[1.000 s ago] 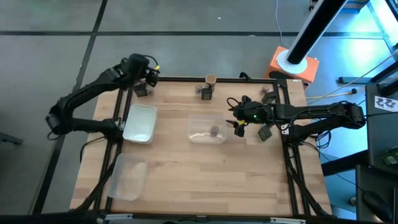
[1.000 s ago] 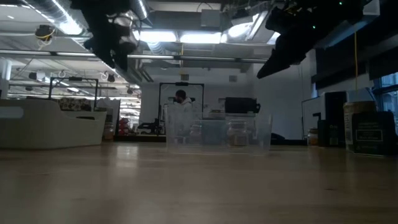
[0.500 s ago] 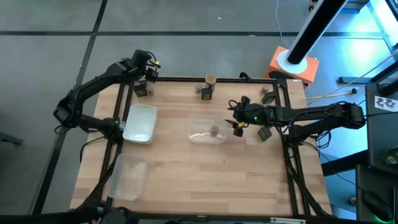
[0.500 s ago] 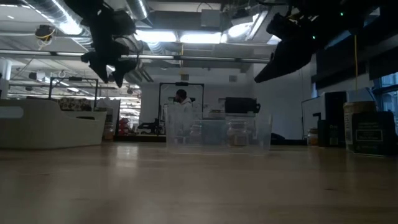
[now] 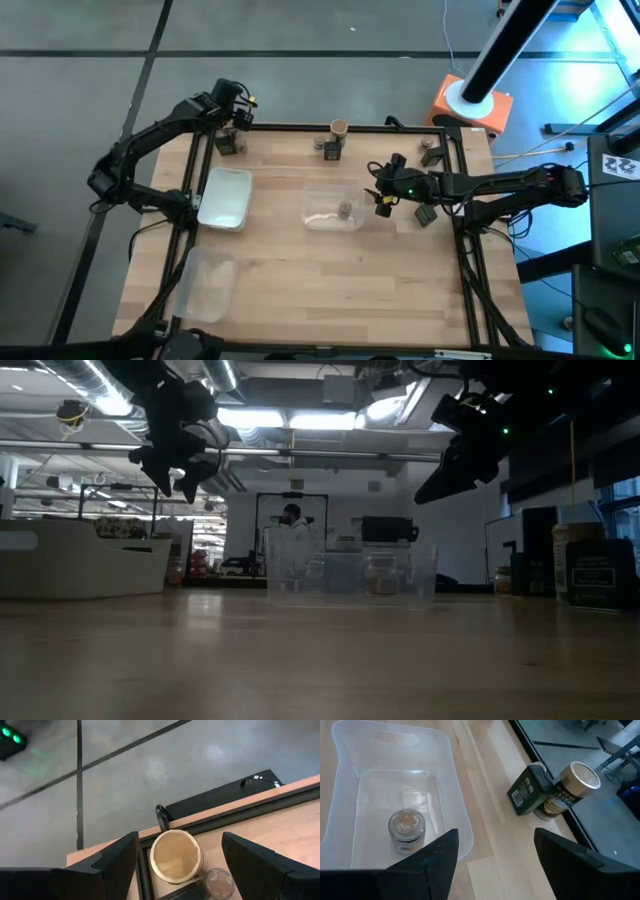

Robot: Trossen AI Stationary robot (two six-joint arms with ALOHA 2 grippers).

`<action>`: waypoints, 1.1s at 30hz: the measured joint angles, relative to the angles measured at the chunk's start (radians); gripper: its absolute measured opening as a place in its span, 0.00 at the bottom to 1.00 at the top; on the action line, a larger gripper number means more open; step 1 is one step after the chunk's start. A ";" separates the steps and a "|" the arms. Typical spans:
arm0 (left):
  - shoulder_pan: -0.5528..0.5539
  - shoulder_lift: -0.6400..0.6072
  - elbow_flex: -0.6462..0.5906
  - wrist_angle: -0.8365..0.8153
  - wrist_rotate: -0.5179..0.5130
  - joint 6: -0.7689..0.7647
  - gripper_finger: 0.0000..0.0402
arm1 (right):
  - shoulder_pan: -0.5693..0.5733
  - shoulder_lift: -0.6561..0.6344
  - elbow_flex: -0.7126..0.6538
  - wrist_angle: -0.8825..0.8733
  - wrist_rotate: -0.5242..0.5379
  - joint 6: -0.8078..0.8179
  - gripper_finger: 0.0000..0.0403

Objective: Sort spices by type
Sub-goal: Put the gold seasoning bottle into the white bin

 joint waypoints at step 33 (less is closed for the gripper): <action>0.060 0.179 -0.001 0.005 0.010 -0.055 0.96 | 0.000 0.000 0.000 0.046 -0.011 -0.022 0.64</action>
